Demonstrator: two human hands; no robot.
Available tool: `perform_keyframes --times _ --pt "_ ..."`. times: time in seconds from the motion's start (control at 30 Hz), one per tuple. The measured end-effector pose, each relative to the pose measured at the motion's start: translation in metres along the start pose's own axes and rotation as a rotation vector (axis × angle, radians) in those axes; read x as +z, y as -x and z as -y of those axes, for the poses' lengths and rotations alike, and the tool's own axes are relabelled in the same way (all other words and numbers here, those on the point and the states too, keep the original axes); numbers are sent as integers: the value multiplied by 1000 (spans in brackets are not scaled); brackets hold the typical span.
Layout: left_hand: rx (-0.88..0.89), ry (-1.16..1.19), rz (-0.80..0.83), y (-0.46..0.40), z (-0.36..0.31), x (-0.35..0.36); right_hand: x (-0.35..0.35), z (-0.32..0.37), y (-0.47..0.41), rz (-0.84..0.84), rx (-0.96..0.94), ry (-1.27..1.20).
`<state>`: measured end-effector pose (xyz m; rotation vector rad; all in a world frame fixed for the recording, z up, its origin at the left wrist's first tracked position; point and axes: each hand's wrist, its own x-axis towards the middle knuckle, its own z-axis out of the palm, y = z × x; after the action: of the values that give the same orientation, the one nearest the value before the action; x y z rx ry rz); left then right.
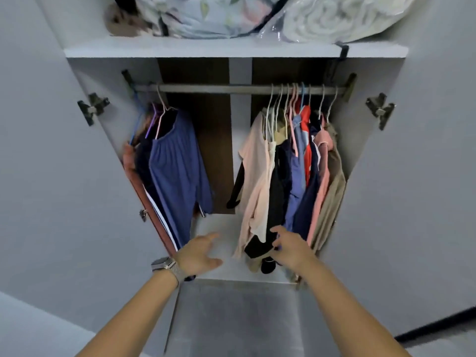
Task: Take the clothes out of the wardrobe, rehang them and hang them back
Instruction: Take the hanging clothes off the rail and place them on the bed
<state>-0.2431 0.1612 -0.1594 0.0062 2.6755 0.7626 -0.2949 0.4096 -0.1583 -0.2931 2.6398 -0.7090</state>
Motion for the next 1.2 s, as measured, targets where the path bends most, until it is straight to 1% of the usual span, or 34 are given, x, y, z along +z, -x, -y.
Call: perform_keyframes --times 0.07,0.17,0.27,0.33,0.43,0.53,0.6,0.67,0.8,0.83,0.9,0.97,1.0,1.07,1.13,1.2 --pt "-10 24 -9 -13 23 -14 -8 12 -35 -71 0 -62" --pt "3 93 -73 -38 46 -35 -22 34 -73 -160 -3 -163" --pt "31 161 -111 -63 44 -62 -39 56 -105 -205 -41 -198" --pt "54 176 -156 -84 35 -78 -54 68 -128 -276 -75 -221" --pt "91 209 -235 -123 19 -92 -78 74 -162 -428 -112 -297" --pt "115 231 -264 -160 6 -95 -100 72 -197 -616 -144 -388" --pt "124 238 -296 -182 -2 -99 -115 70 -222 -712 -141 -370" --pt "111 263 -342 -199 -7 -108 -129 74 -248 -697 -97 -333" --pt "57 279 -450 -225 -3 -135 -135 90 -289 -458 -20 -277" --pt "52 280 -468 -227 -2 -140 -132 92 -293 -418 -6 -320" --pt "18 269 -525 -231 8 -154 -125 101 -305 -361 50 -485" --pt "-1 258 -643 -230 22 -168 -117 111 -316 -343 146 -590" --pt "-9 237 -737 -229 31 -177 -115 120 -320 -339 153 -641" --pt "-71 166 -946 -229 52 -191 -112 145 -324 -335 67 -719" --pt "-224 133 -1103 -227 74 -206 -107 171 -320 -303 -15 -841" --pt "-364 98 -1155 -225 96 -217 -98 190 -316 -279 -30 -945"
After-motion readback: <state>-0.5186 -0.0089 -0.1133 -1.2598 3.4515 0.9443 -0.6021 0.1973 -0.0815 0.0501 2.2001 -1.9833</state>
